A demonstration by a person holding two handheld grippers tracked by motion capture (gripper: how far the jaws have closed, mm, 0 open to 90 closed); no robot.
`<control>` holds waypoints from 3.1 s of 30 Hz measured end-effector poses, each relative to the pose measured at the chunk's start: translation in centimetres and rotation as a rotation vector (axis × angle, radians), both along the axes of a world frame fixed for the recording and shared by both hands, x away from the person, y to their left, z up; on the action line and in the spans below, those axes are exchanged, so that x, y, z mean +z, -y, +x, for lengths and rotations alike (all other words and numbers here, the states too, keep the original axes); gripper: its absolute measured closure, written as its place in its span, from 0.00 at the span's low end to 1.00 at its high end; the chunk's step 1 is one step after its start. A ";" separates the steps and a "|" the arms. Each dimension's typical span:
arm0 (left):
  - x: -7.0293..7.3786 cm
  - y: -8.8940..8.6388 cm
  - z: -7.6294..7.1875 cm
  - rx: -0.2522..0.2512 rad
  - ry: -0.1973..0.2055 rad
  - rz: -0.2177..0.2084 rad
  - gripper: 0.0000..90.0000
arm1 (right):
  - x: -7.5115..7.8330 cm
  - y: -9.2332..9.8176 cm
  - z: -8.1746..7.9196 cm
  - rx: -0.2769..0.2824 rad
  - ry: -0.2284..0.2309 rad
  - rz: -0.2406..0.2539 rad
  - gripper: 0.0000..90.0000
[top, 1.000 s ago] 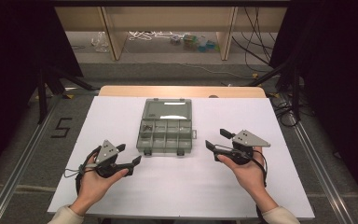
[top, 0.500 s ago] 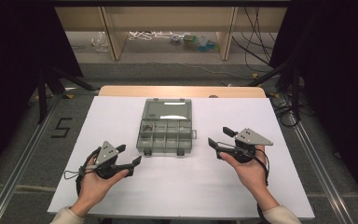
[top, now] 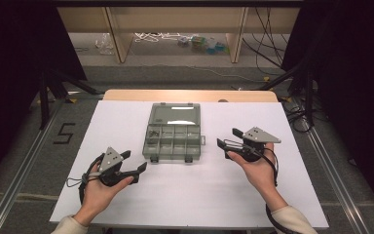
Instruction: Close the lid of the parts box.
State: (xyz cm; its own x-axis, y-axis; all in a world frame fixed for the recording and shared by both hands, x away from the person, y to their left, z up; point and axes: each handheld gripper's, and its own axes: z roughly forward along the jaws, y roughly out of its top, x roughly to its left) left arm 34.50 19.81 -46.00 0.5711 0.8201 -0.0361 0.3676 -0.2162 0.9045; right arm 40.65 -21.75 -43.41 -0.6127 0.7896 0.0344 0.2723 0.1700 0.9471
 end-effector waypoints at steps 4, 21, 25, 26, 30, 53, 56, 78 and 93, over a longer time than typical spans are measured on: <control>-0.1 0.1 0.0 0.003 -0.006 -0.002 0.28 | 0.1 -0.1 0.5 -0.017 -0.009 -0.003 0.31; -0.2 -0.1 0.0 0.010 -0.001 0.016 0.28 | 0.9 -1.6 4.0 -0.059 -0.044 -0.031 0.33; -0.3 0.1 0.0 0.017 -0.006 0.009 0.28 | 0.9 -1.8 4.7 -0.081 -0.059 -0.049 0.33; -0.3 0.1 0.0 0.017 -0.006 0.012 0.28 | 0.9 -1.9 5.0 -0.084 -0.071 -0.044 0.34; -0.2 0.0 0.0 0.010 -0.001 0.019 0.28 | 1.0 -2.4 5.8 -0.104 -0.099 -0.047 0.35; -0.5 0.3 0.2 0.000 -0.014 0.018 0.28 | 0.6 -6.4 10.7 -0.086 -0.170 -0.072 0.40; -0.4 0.4 0.1 -0.008 -0.012 0.026 0.28 | 0.8 -6.8 11.1 -0.083 -0.178 -0.072 0.40; -0.2 0.3 0.0 -0.011 -0.012 0.008 0.28 | -0.3 -8.1 14.4 -0.174 -0.223 -0.127 0.46; -0.3 0.3 0.0 -0.014 -0.014 0.015 0.28 | -2.1 -8.8 16.2 -0.187 -0.367 -0.179 0.61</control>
State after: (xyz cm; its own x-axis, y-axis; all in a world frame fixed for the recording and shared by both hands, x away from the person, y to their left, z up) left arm 34.50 19.51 -46.33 0.5822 0.8124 -0.0321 0.3770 -0.2347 0.8960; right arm 56.80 -12.93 -45.50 -0.4312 0.8991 0.0760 0.6268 0.2379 0.7420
